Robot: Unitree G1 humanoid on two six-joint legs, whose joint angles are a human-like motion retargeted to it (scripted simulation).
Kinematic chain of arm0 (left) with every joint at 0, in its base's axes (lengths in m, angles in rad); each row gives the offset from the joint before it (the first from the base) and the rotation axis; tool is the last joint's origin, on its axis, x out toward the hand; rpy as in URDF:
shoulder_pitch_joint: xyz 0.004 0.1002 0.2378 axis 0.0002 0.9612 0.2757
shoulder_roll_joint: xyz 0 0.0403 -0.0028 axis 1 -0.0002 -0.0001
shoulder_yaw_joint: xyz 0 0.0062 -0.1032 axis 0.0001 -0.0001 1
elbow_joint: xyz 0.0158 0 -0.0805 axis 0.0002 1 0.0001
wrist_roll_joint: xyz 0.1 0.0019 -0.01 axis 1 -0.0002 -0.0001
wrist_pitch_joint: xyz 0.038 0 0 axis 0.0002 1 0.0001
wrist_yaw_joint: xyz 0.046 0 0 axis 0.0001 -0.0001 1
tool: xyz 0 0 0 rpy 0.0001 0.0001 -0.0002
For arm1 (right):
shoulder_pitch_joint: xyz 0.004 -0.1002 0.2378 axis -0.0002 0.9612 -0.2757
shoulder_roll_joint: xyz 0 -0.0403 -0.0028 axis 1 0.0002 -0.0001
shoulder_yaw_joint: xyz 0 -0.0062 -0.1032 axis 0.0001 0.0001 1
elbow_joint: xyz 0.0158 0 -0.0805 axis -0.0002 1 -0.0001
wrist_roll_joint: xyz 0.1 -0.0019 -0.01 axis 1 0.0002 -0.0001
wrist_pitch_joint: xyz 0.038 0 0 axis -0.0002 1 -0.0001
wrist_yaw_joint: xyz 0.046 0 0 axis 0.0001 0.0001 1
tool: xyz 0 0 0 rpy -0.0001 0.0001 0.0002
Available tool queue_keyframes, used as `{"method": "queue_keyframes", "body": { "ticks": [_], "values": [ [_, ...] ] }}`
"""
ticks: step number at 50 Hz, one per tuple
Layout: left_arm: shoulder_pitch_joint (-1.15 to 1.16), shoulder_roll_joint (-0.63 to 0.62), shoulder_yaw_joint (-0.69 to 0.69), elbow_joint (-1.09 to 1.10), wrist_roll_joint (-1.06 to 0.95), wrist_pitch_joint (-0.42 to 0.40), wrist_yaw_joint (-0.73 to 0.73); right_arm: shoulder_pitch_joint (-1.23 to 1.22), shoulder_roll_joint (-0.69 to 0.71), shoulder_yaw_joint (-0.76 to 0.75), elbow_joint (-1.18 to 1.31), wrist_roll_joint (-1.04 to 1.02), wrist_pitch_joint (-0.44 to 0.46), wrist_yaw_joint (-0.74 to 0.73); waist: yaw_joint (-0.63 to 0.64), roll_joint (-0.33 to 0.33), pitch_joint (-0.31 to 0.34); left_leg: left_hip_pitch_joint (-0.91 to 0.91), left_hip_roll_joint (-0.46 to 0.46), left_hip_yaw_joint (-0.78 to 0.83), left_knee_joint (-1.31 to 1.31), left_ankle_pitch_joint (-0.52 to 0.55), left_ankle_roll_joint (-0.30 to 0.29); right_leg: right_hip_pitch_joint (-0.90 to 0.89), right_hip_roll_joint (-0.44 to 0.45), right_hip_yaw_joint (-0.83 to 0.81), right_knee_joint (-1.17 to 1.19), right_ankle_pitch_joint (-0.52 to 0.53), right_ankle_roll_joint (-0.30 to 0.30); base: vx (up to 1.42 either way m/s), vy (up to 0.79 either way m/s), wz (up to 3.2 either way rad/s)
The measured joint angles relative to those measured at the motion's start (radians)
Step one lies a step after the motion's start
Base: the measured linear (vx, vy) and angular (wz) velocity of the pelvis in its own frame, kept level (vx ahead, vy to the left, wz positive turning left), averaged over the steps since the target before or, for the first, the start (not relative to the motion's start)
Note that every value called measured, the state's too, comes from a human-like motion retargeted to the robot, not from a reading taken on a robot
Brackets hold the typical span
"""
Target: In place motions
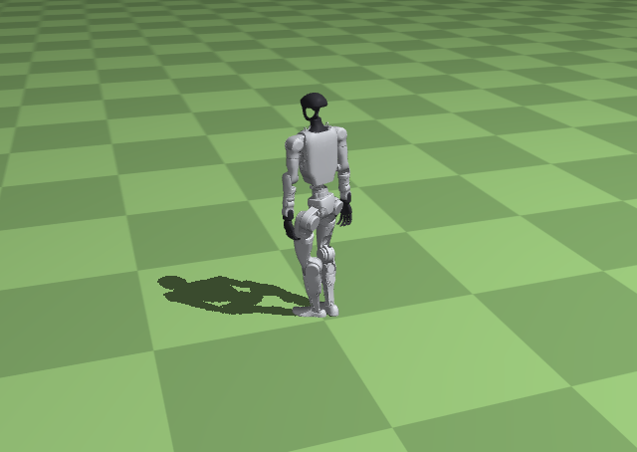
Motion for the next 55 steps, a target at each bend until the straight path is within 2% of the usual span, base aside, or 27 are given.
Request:
{"method": "queue_keyframes", "body": {
  "ticks": [2,3,7,11,18,23,37,39,45,50,55],
  "values": [
    [0.009,-0.005,0.003,0.005,-0.003,0.000,-0.001,0.009,-0.001,0.002,0.010,-0.012,0.001,-0.002,-0.013,-0.033,-0.002,0.027,-0.042,-0.022,-0.003,-0.008,0.000,0.017,-0.009,0.043,-0.122,0.027,-0.009,0.21,-0.04,1.08],
    [0.015,-0.007,0.004,0.009,-0.004,0.000,-0.002,0.014,-0.001,0.001,0.016,-0.017,0.002,-0.003,-0.018,-0.052,-0.001,0.048,-0.065,-0.030,-0.005,-0.013,-0.001,0.033,-0.014,0.053,-0.178,0.092,-0.028,0.28,-0.07,0.90],
    [0.031,-0.006,0.021,0.056,0.031,0.011,-0.009,0.020,0.004,-0.012,0.061,-0.038,0.014,0.005,0.033,-0.088,-0.038,0.088,-0.100,-0.045,-0.005,-0.034,-0.009,0.111,-0.038,0.013,-0.274,0.090,0.009,0.34,-0.05,0.38],
    [0.058,-0.022,0.024,0.080,-0.008,0.002,0.028,0.011,0.017,-0.010,0.051,-0.052,0.014,0.001,0.082,-0.091,-0.050,0.106,-0.094,-0.052,0.010,-0.061,-0.018,0.150,-0.026,0.008,-0.302,0.080,0.012,0.22,-0.04,0.01],
    [0.087,-0.028,0.036,0.086,0.011,0.007,0.010,-0.018,0.051,0.025,-0.034,-0.051,-0.018,0.011,0.032,-0.062,-0.048,0.129,-0.076,-0.079,0.011,-0.082,-0.024,0.181,-0.003,-0.023,-0.301,0.058,0.003,0.14,0.00,0.29],
    [0.089,-0.027,0.031,0.064,0.025,0.009,-0.003,-0.020,0.064,0.040,-0.058,-0.018,-0.030,0.030,0.052,-0.070,-0.058,0.131,-0.080,-0.089,0.020,-0.103,-0.031,0.196,-0.002,-0.030,-0.309,0.048,-0.004,0.12,0.01,0.11],
    [0.075,-0.030,0.030,0.023,-0.006,0.003,0.003,-0.007,0.033,0.031,0.023,-0.050,-0.008,0.019,0.050,-0.085,-0.066,0.107,-0.084,-0.126,0.083,-0.160,-0.037,0.208,-0.024,-0.041,-0.302,0.026,-0.002,0.05,0.01,0.07],
    [0.074,-0.031,0.033,0.021,-0.008,0.002,0.007,-0.002,0.025,0.022,0.039,-0.047,-0.003,0.015,0.055,-0.100,-0.069,0.084,-0.099,-0.157,0.125,-0.173,-0.012,0.205,-0.044,-0.035,-0.301,0.029,0.002,0.01,0.03,-0.04],
    [0.064,-0.036,0.044,0.035,-0.034,-0.005,0.039,0.014,0.006,0.010,0.051,-0.058,0.004,0.005,0.131,-0.181,-0.043,0.049,-0.190,-0.380,0.228,-0.183,0.135,0.208,-0.112,0.058,-0.289,0.050,0.002,-0.01,0.06,-0.66],
    [0.073,-0.040,0.047,0.075,-0.045,-0.006,0.050,0.014,0.000,0.001,0.025,-0.092,-0.002,0.003,0.111,-0.178,-0.044,0.094,-0.199,-0.469,0.176,-0.176,0.151,0.192,-0.115,0.110,-0.271,0.057,-0.001,0.00,0.05,-0.56],
    [0.074,-0.044,0.032,0.113,-0.038,-0.003,0.047,-0.001,0.000,-0.004,-0.007,-0.077,-0.008,0.000,0.048,-0.122,-0.068,0.088,-0.155,-0.344,0.143,-0.218,0.166,0.125,-0.089,0.169,-0.236,0.064,-0.003,-0.01,0.05,-0.82]
  ]
}}
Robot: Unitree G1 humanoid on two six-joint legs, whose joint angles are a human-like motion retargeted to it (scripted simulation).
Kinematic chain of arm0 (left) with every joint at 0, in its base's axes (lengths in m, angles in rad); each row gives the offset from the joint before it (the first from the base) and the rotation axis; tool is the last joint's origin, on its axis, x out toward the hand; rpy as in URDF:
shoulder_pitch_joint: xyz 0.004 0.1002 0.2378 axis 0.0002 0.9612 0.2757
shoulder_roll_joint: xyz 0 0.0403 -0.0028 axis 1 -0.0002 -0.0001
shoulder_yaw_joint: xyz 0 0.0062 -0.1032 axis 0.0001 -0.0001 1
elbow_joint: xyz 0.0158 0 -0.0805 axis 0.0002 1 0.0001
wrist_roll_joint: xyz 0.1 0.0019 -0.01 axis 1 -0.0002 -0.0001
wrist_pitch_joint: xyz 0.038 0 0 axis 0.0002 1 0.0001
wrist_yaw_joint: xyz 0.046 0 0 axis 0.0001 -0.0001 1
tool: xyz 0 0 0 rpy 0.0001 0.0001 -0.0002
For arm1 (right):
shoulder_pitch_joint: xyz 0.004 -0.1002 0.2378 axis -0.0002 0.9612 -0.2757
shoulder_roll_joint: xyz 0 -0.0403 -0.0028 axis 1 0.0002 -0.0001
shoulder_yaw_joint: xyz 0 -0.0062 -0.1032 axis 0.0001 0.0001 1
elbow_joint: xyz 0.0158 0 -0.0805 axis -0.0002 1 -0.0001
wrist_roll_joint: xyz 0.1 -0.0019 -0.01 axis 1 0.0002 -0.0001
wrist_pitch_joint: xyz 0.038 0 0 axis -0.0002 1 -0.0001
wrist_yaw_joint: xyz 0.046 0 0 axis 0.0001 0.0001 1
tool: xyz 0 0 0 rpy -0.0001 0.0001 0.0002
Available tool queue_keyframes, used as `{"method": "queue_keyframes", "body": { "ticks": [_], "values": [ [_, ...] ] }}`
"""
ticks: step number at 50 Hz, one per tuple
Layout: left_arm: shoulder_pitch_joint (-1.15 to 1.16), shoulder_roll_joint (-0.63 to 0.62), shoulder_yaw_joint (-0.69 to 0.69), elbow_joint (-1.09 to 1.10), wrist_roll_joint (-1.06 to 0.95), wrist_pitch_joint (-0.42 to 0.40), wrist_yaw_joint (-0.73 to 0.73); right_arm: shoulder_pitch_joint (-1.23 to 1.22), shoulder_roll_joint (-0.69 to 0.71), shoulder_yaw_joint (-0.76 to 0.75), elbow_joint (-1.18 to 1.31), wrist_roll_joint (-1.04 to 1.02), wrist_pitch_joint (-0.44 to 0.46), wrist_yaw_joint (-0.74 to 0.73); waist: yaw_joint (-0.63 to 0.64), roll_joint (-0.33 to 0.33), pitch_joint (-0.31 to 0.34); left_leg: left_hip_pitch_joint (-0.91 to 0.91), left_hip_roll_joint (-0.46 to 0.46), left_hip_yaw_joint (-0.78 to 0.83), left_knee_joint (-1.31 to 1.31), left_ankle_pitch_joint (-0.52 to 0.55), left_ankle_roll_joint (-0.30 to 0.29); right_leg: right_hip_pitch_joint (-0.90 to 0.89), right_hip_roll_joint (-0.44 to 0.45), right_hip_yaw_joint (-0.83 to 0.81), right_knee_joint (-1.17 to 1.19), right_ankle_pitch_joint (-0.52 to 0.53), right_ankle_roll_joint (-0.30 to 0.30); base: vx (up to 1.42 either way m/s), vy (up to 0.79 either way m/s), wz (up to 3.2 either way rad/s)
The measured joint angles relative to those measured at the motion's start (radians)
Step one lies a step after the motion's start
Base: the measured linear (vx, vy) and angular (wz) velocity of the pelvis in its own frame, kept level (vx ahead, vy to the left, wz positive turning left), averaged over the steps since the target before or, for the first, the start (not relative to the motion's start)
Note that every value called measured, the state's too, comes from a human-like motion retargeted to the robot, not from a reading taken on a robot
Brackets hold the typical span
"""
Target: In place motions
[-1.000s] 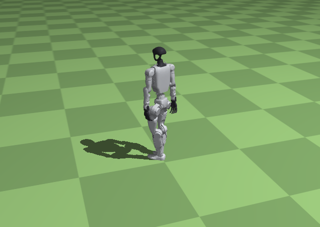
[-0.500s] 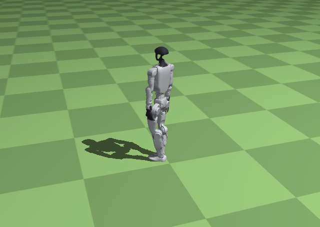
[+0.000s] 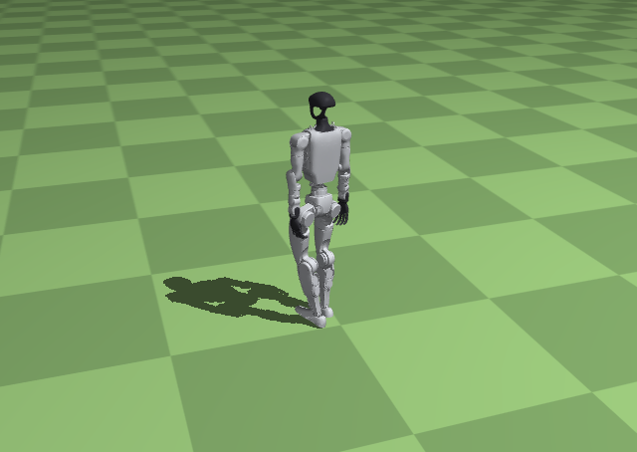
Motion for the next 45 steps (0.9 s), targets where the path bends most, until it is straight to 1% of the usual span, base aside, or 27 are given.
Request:
{"method": "queue_keyframes", "body": {
  "ticks": [5,8,10,12,15,17,18,20,22,23,25,27,28,30,32,35,42,45],
  "values": [
    [0.000,0.013,-0.050,-0.015,0.043,-0.001,-0.031,-0.020,0.012,-0.007,-0.015,0.048,-0.005,-0.004,-0.066,0.032,0.019,0.009,0.024,0.089,-0.009,-0.032,0.004,-0.055,0.014,0.064,0.041,0.014,-0.002,-0.01,0.01,-1.12],
    [-0.008,0.026,-0.072,-0.017,0.080,0.004,-0.042,-0.018,0.012,-0.009,-0.023,0.053,-0.006,0.019,-0.085,0.041,0.022,0.021,0.031,0.169,-0.026,-0.057,0.002,-0.086,0.030,0.121,0.044,0.056,-0.010,0.00,-0.06,-1.56],
    [-0.011,0.031,-0.070,-0.019,0.084,0.010,-0.046,-0.014,0.007,-0.004,-0.026,0.044,-0.007,0.024,-0.105,0.057,0.018,0.021,0.046,0.234,-0.041,-0.079,-0.004,-0.120,0.054,0.161,0.047,0.063,-0.036,-0.05,-0.07,-2.01],
    [-0.006,0.031,-0.053,-0.028,0.071,0.009,-0.046,-0.016,0.000,0.006,-0.021,0.031,-0.005,0.024,-0.115,0.079,0.011,0.016,0.062,0.300,-0.059,-0.099,-0.008,-0.157,0.092,0.189,0.060,0.042,-0.079,-0.06,-0.12,-2.28],
    [0.011,0.033,-0.019,-0.044,0.057,0.007,-0.053,-0.025,-0.009,0.020,0.001,0.019,0.007,0.019,-0.138,0.104,0.012,0.026,0.086,0.406,-0.092,-0.119,-0.022,-0.193,0.103,0.142,0.075,0.002,-0.112,-0.03,-0.10,-2.29],
    [0.017,0.034,-0.006,-0.047,0.060,0.010,-0.058,-0.029,-0.014,0.018,0.020,0.025,0.014,0.011,-0.138,0.114,0.018,0.043,0.096,0.477,-0.116,-0.126,-0.033,-0.194,0.077,0.040,0.083,-0.027,-0.128,-0.02,-0.06,-2.24],
    [0.019,0.035,0.001,-0.046,0.066,0.012,-0.058,-0.030,-0.019,0.014,0.032,0.033,0.018,0.006,-0.127,0.120,0.020,0.053,0.101,0.527,-0.131,-0.132,-0.040,-0.187,0.054,-0.051,0.088,-0.048,-0.141,0.00,-0.05,-2.72],
    [0.025,0.033,0.010,-0.044,0.078,0.017,-0.054,-0.029,-0.031,0.005,0.057,0.051,0.028,0.002,-0.093,0.133,0.018,0.067,0.112,0.622,-0.153,-0.146,-0.058,-0.156,0.002,-0.280,0.101,-0.092,-0.162,0.06,-0.02,-3.10],
    [0.035,0.026,0.012,-0.046,0.075,0.018,-0.045,-0.023,-0.047,-0.006,0.080,0.064,0.042,-0.005,-0.049,0.147,0.007,0.073,0.126,0.719,-0.163,-0.166,-0.086,-0.089,-0.047,-0.576,0.111,-0.135,-0.161,0.13,-0.01,-3.21],
    [0.040,0.022,0.012,-0.047,0.072,0.017,-0.041,-0.019,-0.053,-0.011,0.086,0.066,0.047,-0.011,-0.036,0.152,0.003,0.076,0.132,0.752,-0.164,-0.175,-0.099,-0.062,-0.059,-0.670,0.110,-0.142,-0.152,0.14,-0.02,-2.58],
    [0.047,0.014,0.010,-0.048,0.069,0.016,-0.041,-0.012,-0.063,-0.019,0.098,0.069,0.055,-0.022,-0.018,0.157,-0.001,0.081,0.136,0.794,-0.163,-0.190,-0.118,-0.027,-0.070,-0.781,0.103,-0.136,-0.135,0.17,-0.04,-2.07],
    [0.045,0.008,0.009,-0.045,0.074,0.020,-0.049,-0.007,-0.073,-0.035,0.113,0.075,0.063,-0.030,-0.008,0.154,-0.007,0.087,0.133,0.840,-0.156,-0.207,-0.142,-0.017,-0.081,-0.830,0.086,-0.060,-0.122,0.18,-0.02,-1.97],
    [0.043,0.006,0.007,-0.045,0.075,0.023,-0.051,-0.005,-0.076,-0.041,0.118,0.079,0.066,-0.032,-0.009,0.149,-0.007,0.091,0.129,0.854,-0.152,-0.212,-0.152,-0.022,-0.085,-0.819,0.072,0.003,-0.116,0.17,-0.04,-1.57],
    [0.041,0.003,0.002,-0.054,0.069,0.023,-0.051,-0.002,-0.076,-0.048,0.123,0.087,0.069,-0.034,-0.017,0.142,-0.008,0.095,0.129,0.882,-0.142,-0.219,-0.170,-0.033,-0.071,-0.775,0.037,0.063,-0.126,0.15,-0.04,-1.20],
    [0.037,0.004,-0.012,-0.067,0.059,0.022,-0.054,0.003,-0.070,-0.056,0.121,0.093,0.070,-0.033,-0.038,0.145,-0.008,0.096,0.135,0.893,-0.134,-0.221,-0.182,-0.038,-0.049,-0.755,0.010,0.068,-0.135,0.16,-0.05,-0.65],
    [0.013,0.003,-0.038,-0.083,0.058,0.024,-0.059,0.011,-0.058,-0.068,0.113,0.100,0.070,-0.030,-0.067,0.153,0.004,0.101,0.151,0.897,-0.124,-0.223,-0.192,-0.036,-0.031,-0.741,-0.005,0.079,-0.131,0.11,-0.02,-0.33],
    [-0.036,-0.005,-0.071,-0.149,0.040,0.010,-0.072,0.011,-0.027,-0.076,0.072,0.116,0.066,-0.029,-0.089,0.172,0.005,0.096,0.174,0.941,-0.121,-0.232,-0.222,-0.077,-0.012,-0.679,0.021,0.088,-0.128,0.11,0.01,-0.42],
    [-0.046,-0.008,-0.083,-0.166,0.028,0.003,-0.077,-0.006,-0.015,-0.072,0.048,0.123,0.065,-0.022,-0.099,0.180,0.007,0.091,0.180,0.957,-0.121,-0.237,-0.233,-0.105,-0.009,-0.626,0.044,0.108,-0.130,0.13,0.02,-0.37]
  ]
}}
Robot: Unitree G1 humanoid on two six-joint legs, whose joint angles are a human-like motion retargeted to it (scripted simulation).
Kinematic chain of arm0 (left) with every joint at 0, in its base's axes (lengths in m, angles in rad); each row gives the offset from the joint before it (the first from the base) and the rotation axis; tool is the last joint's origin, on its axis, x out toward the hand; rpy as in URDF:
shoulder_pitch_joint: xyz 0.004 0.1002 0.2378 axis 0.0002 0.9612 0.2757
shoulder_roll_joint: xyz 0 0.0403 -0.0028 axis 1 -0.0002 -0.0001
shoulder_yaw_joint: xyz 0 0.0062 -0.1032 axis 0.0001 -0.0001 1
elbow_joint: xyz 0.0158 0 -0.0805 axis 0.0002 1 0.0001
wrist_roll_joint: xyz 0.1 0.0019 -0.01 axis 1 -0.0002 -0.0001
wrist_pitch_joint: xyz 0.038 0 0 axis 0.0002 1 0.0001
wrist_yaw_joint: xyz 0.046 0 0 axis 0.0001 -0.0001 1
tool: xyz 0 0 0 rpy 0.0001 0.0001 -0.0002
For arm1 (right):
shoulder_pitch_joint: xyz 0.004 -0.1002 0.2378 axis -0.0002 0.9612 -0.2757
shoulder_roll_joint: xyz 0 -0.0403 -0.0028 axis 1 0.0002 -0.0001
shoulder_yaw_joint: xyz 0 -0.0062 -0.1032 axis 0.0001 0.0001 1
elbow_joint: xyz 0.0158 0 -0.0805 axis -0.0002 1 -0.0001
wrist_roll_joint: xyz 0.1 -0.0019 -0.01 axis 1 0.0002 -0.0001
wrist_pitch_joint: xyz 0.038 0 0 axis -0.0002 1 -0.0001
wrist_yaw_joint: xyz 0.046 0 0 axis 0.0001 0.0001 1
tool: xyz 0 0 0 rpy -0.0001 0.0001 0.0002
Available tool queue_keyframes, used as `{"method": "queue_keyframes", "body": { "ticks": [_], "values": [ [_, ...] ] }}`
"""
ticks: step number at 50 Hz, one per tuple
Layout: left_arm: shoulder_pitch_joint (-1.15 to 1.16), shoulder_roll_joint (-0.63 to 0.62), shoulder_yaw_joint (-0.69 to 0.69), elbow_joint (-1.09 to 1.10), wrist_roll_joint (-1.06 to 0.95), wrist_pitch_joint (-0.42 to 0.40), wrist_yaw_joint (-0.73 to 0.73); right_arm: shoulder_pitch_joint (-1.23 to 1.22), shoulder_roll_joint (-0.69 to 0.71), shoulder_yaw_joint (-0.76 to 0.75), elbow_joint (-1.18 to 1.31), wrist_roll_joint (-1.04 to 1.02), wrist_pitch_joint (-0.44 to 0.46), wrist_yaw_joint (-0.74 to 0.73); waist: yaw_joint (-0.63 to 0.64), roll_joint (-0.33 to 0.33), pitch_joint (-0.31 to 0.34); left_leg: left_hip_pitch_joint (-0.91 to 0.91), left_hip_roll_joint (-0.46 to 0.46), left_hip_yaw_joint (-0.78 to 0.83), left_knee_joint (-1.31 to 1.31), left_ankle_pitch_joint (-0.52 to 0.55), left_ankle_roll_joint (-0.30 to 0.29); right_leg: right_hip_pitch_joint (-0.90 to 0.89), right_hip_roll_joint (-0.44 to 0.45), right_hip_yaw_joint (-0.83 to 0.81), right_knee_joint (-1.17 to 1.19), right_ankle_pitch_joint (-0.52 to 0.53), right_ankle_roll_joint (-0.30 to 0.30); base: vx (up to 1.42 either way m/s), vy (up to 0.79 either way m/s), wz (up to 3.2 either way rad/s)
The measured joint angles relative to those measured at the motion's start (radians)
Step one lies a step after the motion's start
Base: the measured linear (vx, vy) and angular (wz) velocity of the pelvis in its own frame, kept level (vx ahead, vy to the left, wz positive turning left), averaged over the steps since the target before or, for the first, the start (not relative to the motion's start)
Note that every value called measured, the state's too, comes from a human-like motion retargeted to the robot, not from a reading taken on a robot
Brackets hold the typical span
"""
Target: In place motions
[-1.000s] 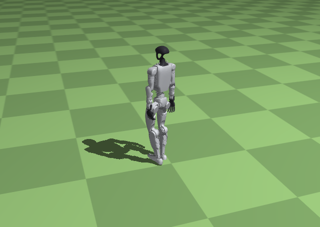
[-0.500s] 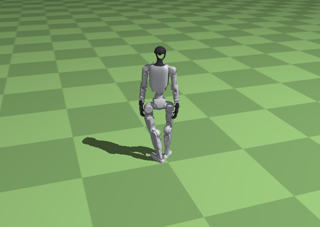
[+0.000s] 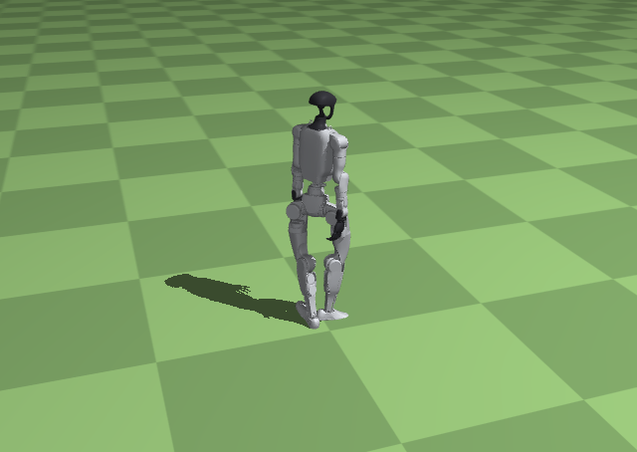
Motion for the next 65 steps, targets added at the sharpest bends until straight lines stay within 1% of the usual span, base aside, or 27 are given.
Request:
{"method": "queue_keyframes", "body": {
  "ticks": [5,10,13,15,16,17,18,19,20,22,23,25,27,30,32,35,37,38,39,40,41,42,44,47,52,55,65],
  "values": [
    [-0.001,-0.004,0.000,0.007,0.004,-0.001,-0.004,-0.030,0.006,0.028,-0.047,-0.029,-0.011,0.010,-0.010,0.024,-0.006,-0.011,0.011,0.040,-0.006,-0.004,-0.026,-0.057,0.017,0.103,0.043,-0.006,-0.014,0.17,0.05,-0.48],
    [0.024,0.001,0.012,0.032,0.025,0.002,-0.006,-0.044,0.007,0.040,-0.073,-0.049,-0.021,0.012,-0.052,0.040,0.003,0.006,0.037,0.042,0.021,0.011,-0.061,-0.043,0.043,0.135,0.020,-0.070,-0.031,0.27,0.02,-0.09],
    [0.045,0.005,0.019,0.057,0.048,0.010,0.001,-0.033,0.003,0.029,-0.061,-0.036,-0.019,0.019,-0.040,0.020,-0.010,0.019,0.058,0.017,0.089,0.058,-0.045,-0.022,0.026,0.153,0.015,-0.081,-0.005,0.40,-0.03,-0.13],
    [0.065,0.008,0.024,0.069,0.044,0.016,0.015,-0.027,0.001,0.022,-0.048,-0.030,-0.012,0.024,-0.017,-0.022,-0.028,0.017,0.078,0.015,0.185,0.114,-0.005,-0.011,-0.004,0.184,0.014,-0.088,0.004,0.39,-0.06,-0.32],
    [0.074,0.010,0.027,0.068,0.035,0.015,0.017,-0.025,0.002,0.020,-0.046,-0.031,-0.010,0.025,-0.016,-0.043,-0.034,0.005,0.090,0.000,0.247,0.136,0.028,-0.005,-0.022,0.194,0.011,-0.088,0.007,0.35,-0.07,-0.22],
    [0.083,0.013,0.031,0.066,0.026,0.015,0.019,-0.025,0.002,0.019,-0.044,-0.032,-0.009,0.026,-0.015,-0.069,-0.039,-0.021,0.110,-0.031,0.341,0.154,0.083,0.002,-0.044,0.205,0.007,-0.088,0.011,0.33,-0.05,-0.10],
    [0.090,0.018,0.038,0.063,0.015,0.014,0.017,-0.027,0.002,0.016,-0.043,-0.035,-0.009,0.026,-0.014,-0.102,-0.041,-0.075,0.147,-0.094,0.497,0.162,0.183,0.012,-0.073,0.218,0.002,-0.087,0.017,0.39,-0.11,-0.49],
    [0.097,0.026,0.043,0.061,0.009,0.016,0.015,-0.025,0.000,0.017,-0.042,-0.036,-0.010,0.028,0.004,-0.117,-0.022,-0.086,0.213,-0.149,0.637,0.157,0.233,0.048,-0.056,0.236,-0.006,-0.098,0.015,0.49,-0.22,-1.04],
    [0.104,0.034,0.048,0.061,0.006,0.019,0.013,-0.022,-0.002,0.020,-0.042,-0.038,-0.012,0.032,0.030,-0.123,0.007,-0.078,0.294,-0.202,0.768,0.146,0.258,0.098,-0.016,0.256,-0.015,-0.115,0.010,0.55,-0.32,-1.21],
    [0.096,0.039,0.051,0.060,0.006,0.022,0.019,-0.025,-0.013,0.016,-0.045,-0.044,-0.013,0.036,0.057,-0.115,0.050,-0.136,0.350,-0.387,0.913,0.159,0.258,0.161,0.058,0.259,-0.061,-0.121,-0.009,0.38,-0.25,-0.82],
    [0.093,0.037,0.053,0.060,0.004,0.022,0.025,-0.026,-0.017,0.015,-0.045,-0.049,-0.013,0.035,0.073,-0.116,0.063,-0.183,0.319,-0.476,0.942,0.162,0.258,0.176,0.074,0.268,-0.082,-0.111,-0.016,0.17,-0.11,-0.68],
    [0.082,0.031,0.061,0.053,-0.008,0.019,0.036,-0.036,-0.031,0.008,-0.046,-0.058,-0.012,0.027,0.108,-0.128,0.079,-0.234,0.299,-0.560,0.987,0.158,0.258,0.203,0.101,0.292,-0.120,-0.107,-0.035,0.16,-0.11,-0.73],
    [0.076,0.023,0.063,0.041,-0.018,0.012,0.036,-0.046,-0.044,0.001,-0.046,-0.058,-0.013,0.022,0.136,-0.135,0.088,-0.247,0.310,-0.569,0.988,0.149,0.258,0.213,0.108,0.317,-0.130,-0.113,-0.049,0.23,-0.13,-0.70],
    [0.070,0.008,0.053,0.030,-0.023,0.006,0.035,-0.057,-0.059,-0.013,-0.051,-0.057,-0.009,0.025,0.171,-0.139,0.102,-0.292,0.251,-0.645,0.945,0.151,0.258,0.217,0.105,0.350,-0.129,-0.113,-0.062,0.09,-0.06,-0.53],
    [0.058,-0.002,0.048,0.033,-0.023,0.006,0.037,-0.069,-0.063,-0.024,-0.060,-0.052,-0.005,0.026,0.162,-0.129,0.103,-0.350,0.165,-0.753,0.865,0.198,0.258,0.206,0.108,0.347,-0.135,-0.106,-0.074,-0.10,-0.02,-0.05],
    [0.052,-0.011,0.034,0.039,-0.015,0.005,0.030,-0.074,-0.059,-0.033,-0.073,-0.027,-0.009,0.017,0.159,-0.125,0.098,-0.353,0.073,-0.825,0.666,0.258,0.258,0.202,0.105,0.358,-0.137,-0.099,-0.089,-0.04,-0.03,-0.20],
    [0.055,-0.010,0.025,0.037,-0.004,0.004,0.030,-0.075,-0.052,-0.034,-0.076,-0.009,-0.013,0.021,0.163,-0.132,0.091,-0.315,0.011,-0.863,0.483,0.350,0.258,0.200,0.098,0.374,-0.132,-0.096,-0.097,-0.05,-0.21,-0.35],
    [0.058,-0.009,0.023,0.034,0.001,0.003,0.033,-0.074,-0.050,-0.030,-0.077,-0.003,-0.013,0.027,0.163,-0.138,0.084,-0.305,-0.017,-0.906,0.403,0.425,0.258,0.197,0.094,0.379,-0.131,-0.096,-0.109,-0.02,-0.36,-0.20],
    [0.063,-0.006,0.021,0.032,0.005,0.002,0.034,-0.073,-0.044,-0.028,-0.076,-0.003,-0.013,0.032,0.154,-0.137,0.073,-0.291,-0.033,-0.920,0.367,0.427,0.258,0.194,0.096,0.380,-0.127,-0.097,-0.112,0.06,-0.26,-0.04],
    [0.067,-0.002,0.020,0.031,0.007,0.002,0.035,-0.072,-0.036,-0.025,-0.075,-0.006,-0.012,0.036,0.141,-0.132,0.061,-0.275,-0.044,-0.920,0.353,0.393,0.258,0.193,0.102,0.380,-0.122,-0.100,-0.110,0.30,0.09,0.20],
    [0.076,-0.002,0.029,0.034,0.011,0.002,0.028,-0.069,-0.031,-0.015,-0.071,-0.016,-0.008,0.038,0.107,-0.118,0.040,-0.245,0.013,-0.815,0.330,0.427,0.258,0.197,0.105,0.372,-0.119,-0.112,-0.094,0.38,0.23,0.30],
    [0.080,-0.002,0.037,0.037,0.015,0.003,0.022,-0.067,-0.025,-0.006,-0.068,-0.023,-0.005,0.036,0.082,-0.109,0.026,-0.224,0.045,-0.753,0.305,0.453,0.258,0.200,0.105,0.367,-0.115,-0.119,-0.085,0.25,0.19,0.26],
    [0.073,0.001,0.047,0.042,0.020,0.009,0.019,-0.065,-0.016,0.003,-0.065,-0.013,-0.009,0.022,0.075,-0.117,0.028,-0.207,0.019,-0.777,0.266,0.461,0.258,0.201,0.102,0.376,-0.108,-0.117,-0.091,-0.06,0.02,-0.19],
    [0.067,0.012,0.051,0.032,0.015,0.009,0.027,-0.056,-0.005,0.017,-0.055,0.010,-0.020,0.028,0.104,-0.136,0.039,-0.163,0.013,-0.741,0.242,0.448,0.258,0.214,0.100,0.415,-0.095,-0.121,-0.093,-0.01,0.05,-0.67],
    [0.067,0.017,0.067,0.023,-0.001,0.007,0.029,-0.057,0.005,0.028,-0.047,-0.035,-0.007,0.046,0.097,-0.148,0.019,-0.125,-0.001,-0.698,0.171,0.466,0.258,0.207,0.091,0.433,-0.095,-0.123,-0.081,0.04,0.04,-0.36],
    [0.064,0.023,0.068,0.025,-0.010,0.009,0.029,-0.057,0.009,0.038,-0.055,-0.033,-0.014,0.045,0.104,-0.160,0.036,-0.106,0.002,-0.672,0.177,0.457,0.258,0.217,0.091,0.456,-0.089,-0.124,-0.078,-0.06,0.06,-0.52],
    [0.053,0.014,0.052,0.021,0.011,0.005,0.026,-0.048,-0.010,0.013,-0.046,-0.029,-0.010,0.034,0.091,-0.165,0.050,-0.080,-0.007,-0.643,0.159,0.453,0.258,0.226,0.084,0.468,-0.080,-0.129,-0.054,0.00,0.03,-0.10]
  ]
}}
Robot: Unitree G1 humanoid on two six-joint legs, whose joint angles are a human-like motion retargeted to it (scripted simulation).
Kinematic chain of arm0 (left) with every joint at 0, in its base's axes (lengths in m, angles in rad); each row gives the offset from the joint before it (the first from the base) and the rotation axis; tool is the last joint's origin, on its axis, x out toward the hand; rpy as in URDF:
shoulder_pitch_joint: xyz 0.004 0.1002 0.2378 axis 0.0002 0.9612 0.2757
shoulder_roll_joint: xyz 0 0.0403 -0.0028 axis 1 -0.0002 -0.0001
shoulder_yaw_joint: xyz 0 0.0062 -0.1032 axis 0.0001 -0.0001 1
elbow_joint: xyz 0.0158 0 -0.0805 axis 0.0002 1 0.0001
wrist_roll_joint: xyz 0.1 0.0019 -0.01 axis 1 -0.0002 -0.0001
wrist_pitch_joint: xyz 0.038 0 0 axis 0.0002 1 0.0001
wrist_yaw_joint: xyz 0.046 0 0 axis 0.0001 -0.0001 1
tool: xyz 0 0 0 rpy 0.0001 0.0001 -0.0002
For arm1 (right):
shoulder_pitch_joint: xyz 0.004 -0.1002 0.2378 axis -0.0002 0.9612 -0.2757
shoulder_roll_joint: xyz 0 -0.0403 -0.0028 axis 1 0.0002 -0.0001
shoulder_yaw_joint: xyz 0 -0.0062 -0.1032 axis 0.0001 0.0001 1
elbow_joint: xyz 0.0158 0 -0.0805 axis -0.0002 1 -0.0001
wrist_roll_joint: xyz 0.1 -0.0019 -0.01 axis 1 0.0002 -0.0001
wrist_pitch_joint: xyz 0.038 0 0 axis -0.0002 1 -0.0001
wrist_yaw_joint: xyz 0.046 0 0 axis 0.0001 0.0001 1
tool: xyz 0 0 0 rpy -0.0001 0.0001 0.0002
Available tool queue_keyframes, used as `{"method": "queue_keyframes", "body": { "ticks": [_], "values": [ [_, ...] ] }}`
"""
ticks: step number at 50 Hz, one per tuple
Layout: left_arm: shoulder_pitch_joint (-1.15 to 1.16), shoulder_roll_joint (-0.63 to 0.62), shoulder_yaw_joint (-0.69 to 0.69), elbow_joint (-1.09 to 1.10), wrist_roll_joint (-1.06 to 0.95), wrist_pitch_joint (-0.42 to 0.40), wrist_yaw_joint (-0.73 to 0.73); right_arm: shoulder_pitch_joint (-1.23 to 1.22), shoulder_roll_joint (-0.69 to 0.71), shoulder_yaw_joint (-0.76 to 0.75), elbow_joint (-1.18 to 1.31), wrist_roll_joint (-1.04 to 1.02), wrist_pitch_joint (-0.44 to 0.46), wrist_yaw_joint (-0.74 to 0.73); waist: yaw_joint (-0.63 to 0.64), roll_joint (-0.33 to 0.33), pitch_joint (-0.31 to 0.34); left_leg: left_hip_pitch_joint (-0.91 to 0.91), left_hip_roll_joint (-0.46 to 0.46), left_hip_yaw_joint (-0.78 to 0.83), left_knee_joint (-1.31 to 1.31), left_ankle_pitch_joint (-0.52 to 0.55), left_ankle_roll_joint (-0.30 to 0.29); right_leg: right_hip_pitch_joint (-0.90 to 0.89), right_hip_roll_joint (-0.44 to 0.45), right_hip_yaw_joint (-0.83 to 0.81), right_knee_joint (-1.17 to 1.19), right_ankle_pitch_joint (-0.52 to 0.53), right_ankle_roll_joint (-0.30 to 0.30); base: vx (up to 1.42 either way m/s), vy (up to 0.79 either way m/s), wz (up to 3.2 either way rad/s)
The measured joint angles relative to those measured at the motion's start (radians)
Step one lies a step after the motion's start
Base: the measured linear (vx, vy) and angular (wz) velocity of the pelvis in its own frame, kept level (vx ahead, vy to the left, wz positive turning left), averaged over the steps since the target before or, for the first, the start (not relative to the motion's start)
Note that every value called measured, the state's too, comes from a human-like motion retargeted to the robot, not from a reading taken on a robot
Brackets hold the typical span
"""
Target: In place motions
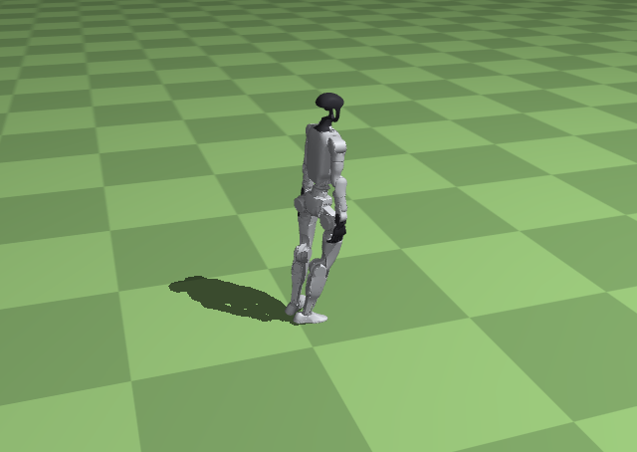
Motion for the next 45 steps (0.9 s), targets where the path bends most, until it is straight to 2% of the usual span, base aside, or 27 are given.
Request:
{"method": "queue_keyframes", "body": {
  "ticks": [8,15,25,29,33,37,40,42,45],
  "values": [
    [0.007,-0.018,-0.008,0.007,-0.002,-0.001,0.000,0.003,-0.018,-0.024,0.026,0.004,0.012,-0.013,0.002,0.000,0.014,0.021,-0.014,0.018,0.001,-0.009,0.000,0.010,-0.010,0.020,0.011,-0.008,0.013,0.02,0.05,-0.15],
    [0.017,-0.024,-0.019,0.027,0.017,0.000,0.000,-0.007,-0.010,-0.013,-0.016,-0.001,0.006,-0.003,-0.007,0.013,0.024,0.062,-0.019,0.081,-0.008,-0.033,0.000,0.007,-0.005,0.099,0.016,0.010,0.015,0.02,0.04,-0.61],
    [0.029,-0.008,0.014,0.054,0.028,0.003,0.005,-0.044,0.051,0.084,-0.152,-0.014,-0.021,0.043,-0.085,0.052,0.036,0.110,0.021,0.324,-0.054,-0.080,0.000,-0.125,0.038,0.303,0.099,0.028,0.037,-0.07,0.04,-1.46],
    [0.034,0.002,0.037,0.062,0.035,0.008,0.012,-0.040,0.059,0.124,-0.181,-0.037,-0.033,0.043,-0.097,0.064,0.035,0.110,0.027,0.441,-0.083,-0.089,0.000,-0.155,-0.005,0.141,0.090,-0.026,0.029,-0.13,0.07,-2.10],
    [0.026,0.009,0.056,0.061,0.037,0.013,0.024,-0.031,0.047,0.125,-0.152,-0.039,-0.028,0.023,-0.050,0.063,0.038,0.117,0.014,0.574,-0.130,-0.086,0.000,-0.140,-0.109,-0.221,0.092,-0.094,0.044,-0.13,0.09,-2.49],
    [0.016,0.009,0.063,0.048,0.032,0.014,0.037,-0.019,0.020,0.081,-0.079,-0.021,-0.003,-0.006,-0.036,0.063,0.011,0.082,-0.005,0.620,-0.154,-0.083,-0.001,-0.152,-0.166,-0.440,0.110,-0.116,0.056,0.03,0.03,-1.66],
    [0.003,0.008,0.064,0.040,0.025,0.015,0.040,-0.013,-0.001,0.035,-0.017,0.005,0.013,-0.032,-0.055,0.064,-0.007,0.068,-0.008,0.632,-0.154,-0.081,-0.012,-0.184,-0.164,-0.418,0.118,-0.076,0.044,0.16,-0.06,-0.85],
    [-0.009,0.007,0.056,0.028,0.019,0.017,0.035,0.004,-0.017,-0.010,0.026,0.035,0.025,-0.052,-0.087,0.065,-0.012,0.072,-0.005,0.631,-0.148,-0.077,-0.026,-0.188,-0.150,-0.394,0.090,0.022,0.027,0.20,-0.10,-0.28],
    [-0.028,0.001,0.035,0.006,0.010,0.015,0.033,0.036,-0.034,-0.062,0.072,0.078,0.034,-0.078,-0.117,0.071,-0.015,0.076,0.005,0.617,-0.139,-0.068,-0.042,-0.167,-0.132,-0.402,0.055,0.044,0.036,0.21,-0.09,0.13]
  ]
}}
